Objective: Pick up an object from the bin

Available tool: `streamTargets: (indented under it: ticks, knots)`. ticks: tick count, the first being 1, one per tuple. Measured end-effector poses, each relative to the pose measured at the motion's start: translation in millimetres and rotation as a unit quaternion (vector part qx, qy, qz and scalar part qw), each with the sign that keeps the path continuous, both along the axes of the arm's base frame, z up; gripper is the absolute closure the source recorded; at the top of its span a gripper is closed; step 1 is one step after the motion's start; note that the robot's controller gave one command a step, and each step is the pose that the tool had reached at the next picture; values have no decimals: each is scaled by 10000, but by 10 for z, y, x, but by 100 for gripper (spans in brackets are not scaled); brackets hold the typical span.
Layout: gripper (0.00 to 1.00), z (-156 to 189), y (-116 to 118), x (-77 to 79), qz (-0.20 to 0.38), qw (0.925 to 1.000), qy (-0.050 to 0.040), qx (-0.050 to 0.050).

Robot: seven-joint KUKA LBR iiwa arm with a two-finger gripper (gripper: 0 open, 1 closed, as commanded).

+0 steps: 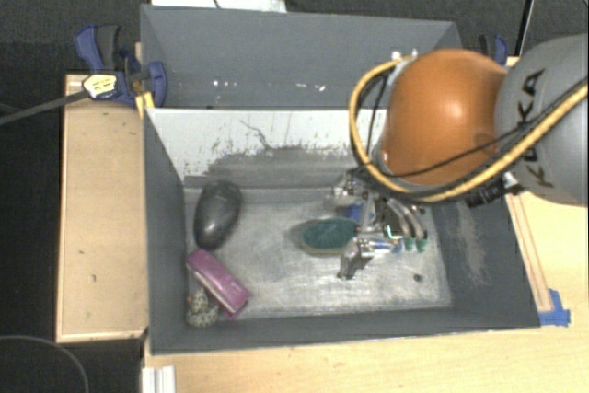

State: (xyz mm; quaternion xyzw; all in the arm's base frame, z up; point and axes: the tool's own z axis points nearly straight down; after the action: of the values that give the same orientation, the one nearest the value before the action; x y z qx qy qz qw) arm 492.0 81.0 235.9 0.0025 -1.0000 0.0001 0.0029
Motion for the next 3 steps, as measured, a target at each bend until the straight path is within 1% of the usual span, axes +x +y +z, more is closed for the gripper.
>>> streamTargets:
  ticks: [1, 2, 3]
  knots:
    - [0, -1128, -684, 291, -1399, 9902, -15, -11]
    - [0, -1342, -614, 406, -2280, 9736, -140, 20]
    - [100, -1328, -613, 418, -2298, 9731, -149, 26]
